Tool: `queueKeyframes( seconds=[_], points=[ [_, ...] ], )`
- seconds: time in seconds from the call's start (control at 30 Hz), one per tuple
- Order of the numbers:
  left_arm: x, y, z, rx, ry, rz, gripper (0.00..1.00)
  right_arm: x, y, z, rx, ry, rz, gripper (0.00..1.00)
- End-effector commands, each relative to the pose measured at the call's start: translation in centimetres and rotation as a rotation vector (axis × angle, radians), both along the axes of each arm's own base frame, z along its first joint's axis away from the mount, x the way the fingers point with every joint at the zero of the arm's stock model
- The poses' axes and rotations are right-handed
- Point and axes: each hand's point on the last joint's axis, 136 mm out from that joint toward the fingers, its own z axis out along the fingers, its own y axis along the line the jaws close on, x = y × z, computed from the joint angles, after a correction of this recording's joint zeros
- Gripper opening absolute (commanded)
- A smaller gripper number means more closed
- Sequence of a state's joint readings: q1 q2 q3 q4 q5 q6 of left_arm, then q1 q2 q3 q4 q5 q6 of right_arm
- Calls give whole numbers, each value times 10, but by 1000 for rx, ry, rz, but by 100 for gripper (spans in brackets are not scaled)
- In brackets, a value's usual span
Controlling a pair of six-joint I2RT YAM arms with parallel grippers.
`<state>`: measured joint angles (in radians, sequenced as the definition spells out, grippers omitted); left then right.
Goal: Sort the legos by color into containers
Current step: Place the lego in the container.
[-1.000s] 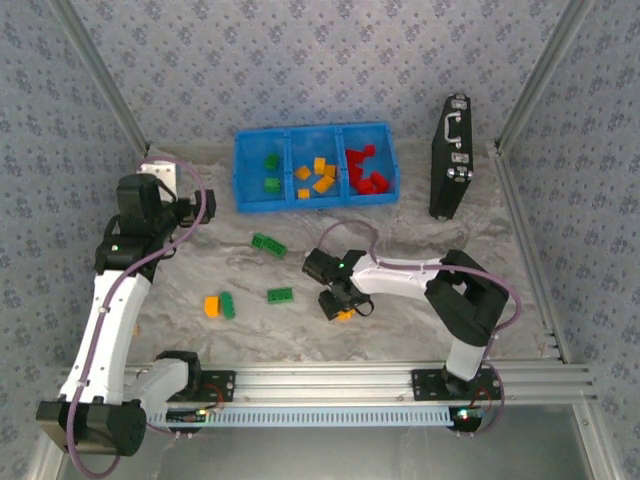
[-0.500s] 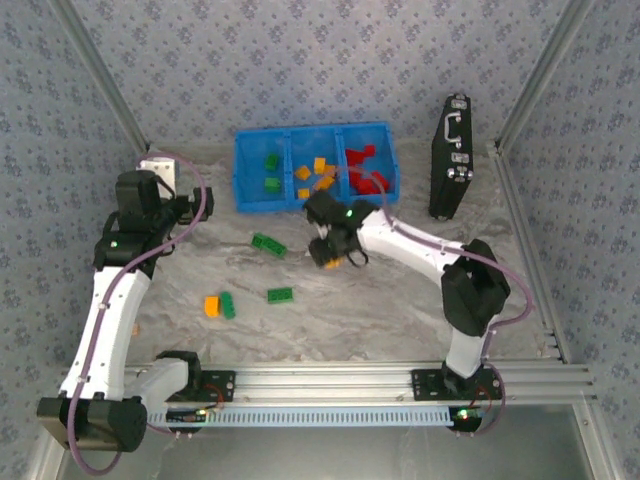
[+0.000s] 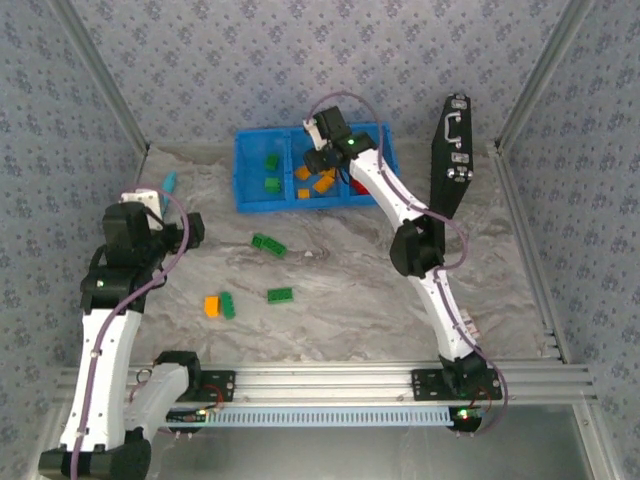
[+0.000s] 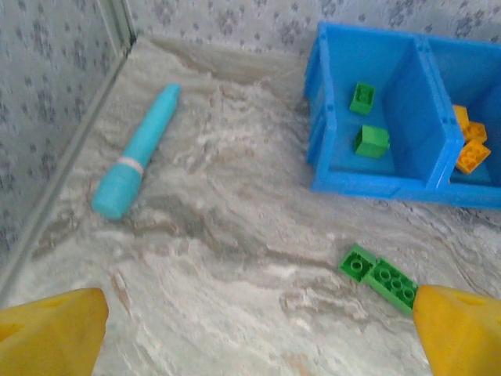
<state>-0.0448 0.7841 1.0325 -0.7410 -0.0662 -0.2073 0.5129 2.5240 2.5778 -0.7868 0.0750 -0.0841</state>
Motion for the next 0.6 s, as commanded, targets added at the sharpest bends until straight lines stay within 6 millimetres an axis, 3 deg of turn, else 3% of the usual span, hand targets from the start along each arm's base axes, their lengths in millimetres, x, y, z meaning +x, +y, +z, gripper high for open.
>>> queueKeyframes(
  seconds=[0.0,0.2,0.43,0.57],
  points=[
    [-26,-3,-35,-113,128,56,100,13,-5,-4,15,-17,7,46],
    [-42,-12,-77,-240,242,102,99,18,-8,-3,74,-38,10,55],
    [-41,-14,-98,-285,275,132,99,7,-4,23,117,-73,68,65],
    [-40,-13,-101,-281,285,136,99,-1,1,38,149,-89,108,73]
  ],
)
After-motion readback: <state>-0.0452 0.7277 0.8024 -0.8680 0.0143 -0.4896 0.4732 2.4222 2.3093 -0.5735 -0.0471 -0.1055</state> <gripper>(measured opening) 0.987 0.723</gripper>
